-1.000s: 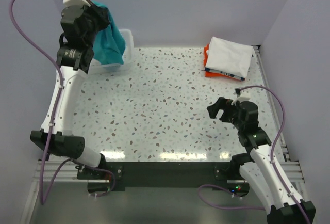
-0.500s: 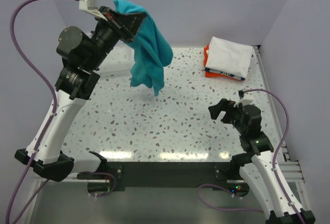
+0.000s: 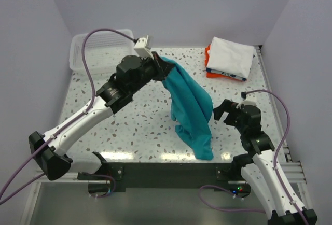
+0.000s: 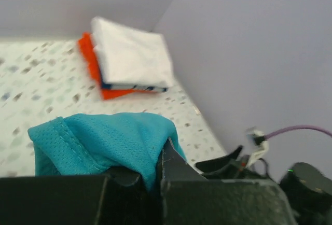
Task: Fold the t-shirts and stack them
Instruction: Move the tshirt to the center of the board
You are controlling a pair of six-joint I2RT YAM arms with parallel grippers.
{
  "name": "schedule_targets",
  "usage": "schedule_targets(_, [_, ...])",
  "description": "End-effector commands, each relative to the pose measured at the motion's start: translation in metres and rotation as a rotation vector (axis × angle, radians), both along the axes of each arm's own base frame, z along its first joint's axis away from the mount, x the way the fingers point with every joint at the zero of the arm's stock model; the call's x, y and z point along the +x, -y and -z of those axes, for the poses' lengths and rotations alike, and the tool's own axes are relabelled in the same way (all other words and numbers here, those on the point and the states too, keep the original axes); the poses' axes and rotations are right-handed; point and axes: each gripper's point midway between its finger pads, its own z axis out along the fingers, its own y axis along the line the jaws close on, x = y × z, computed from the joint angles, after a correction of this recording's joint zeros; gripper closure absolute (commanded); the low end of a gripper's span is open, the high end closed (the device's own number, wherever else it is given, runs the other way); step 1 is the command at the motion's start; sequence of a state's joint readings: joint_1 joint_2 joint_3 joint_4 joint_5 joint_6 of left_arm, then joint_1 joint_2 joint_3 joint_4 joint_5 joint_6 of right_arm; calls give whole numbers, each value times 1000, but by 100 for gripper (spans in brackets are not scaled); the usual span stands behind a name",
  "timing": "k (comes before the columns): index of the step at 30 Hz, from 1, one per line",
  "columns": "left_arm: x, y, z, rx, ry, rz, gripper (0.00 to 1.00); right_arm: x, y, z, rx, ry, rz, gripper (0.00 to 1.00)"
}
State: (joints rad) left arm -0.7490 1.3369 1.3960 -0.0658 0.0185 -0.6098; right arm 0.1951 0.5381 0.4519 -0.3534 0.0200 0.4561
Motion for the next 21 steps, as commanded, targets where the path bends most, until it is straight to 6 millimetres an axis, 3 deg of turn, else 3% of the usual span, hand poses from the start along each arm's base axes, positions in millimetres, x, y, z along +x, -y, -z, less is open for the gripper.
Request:
schedule_targets(1, [24, -73, 39, 14, -99, -398, 97, 4, 6, 0, -9, -15, 41, 1])
schedule_targets(3, [31, -105, 105, 130, -257, -542, 95, 4, 6, 3, -12, -34, 39, 1])
schedule_targets(4, [41, -131, 128, 156, -328, -620, 95, 5, 5, 4, -18, -39, 29, 1])
schedule_targets(5, [42, -148, 170, 218, -434, -661, 96, 7, 4, 6, -22, -46, 25, 1])
schedule_targets(6, [50, -171, 189, 227, -493, -695, 96, 7, 0, 7, -16, -52, 4, 1])
schedule_targets(8, [54, -194, 229, 300, -588, -737, 90, 8, -3, 11, -21, -67, -20, 1])
schedule_targets(9, [56, -204, 241, 323, -617, -755, 82, 9, -3, 13, -29, -76, -23, 1])
schedule_targets(10, [61, -217, 255, 355, -651, -783, 49, 9, -3, 14, -38, -83, -28, 1])
schedule_targets(11, [60, -224, 259, 379, -678, -799, 29, 8, -7, 18, -37, -101, -53, 1])
schedule_targets(12, [60, -230, 264, 407, -693, -811, 0, 8, -9, 18, -33, -106, -63, 1])
schedule_targets(16, [51, -234, 264, 415, -701, -818, 0, 5, -18, 22, -16, -153, -100, 1])
schedule_targets(18, [33, -237, 277, 419, -745, -816, 0, 4, -22, 23, -21, -182, -115, 1])
schedule_targets(19, [24, -237, 274, 394, -742, -805, 0, 1, -29, 24, -23, -198, -140, 1])
schedule_targets(20, [8, -239, 293, 401, -787, -796, 0, -2, -32, 26, -25, -218, -150, 1])
schedule_targets(21, [-2, -233, 299, 385, -809, -750, 0, -2, -34, 29, -32, -234, -149, 1])
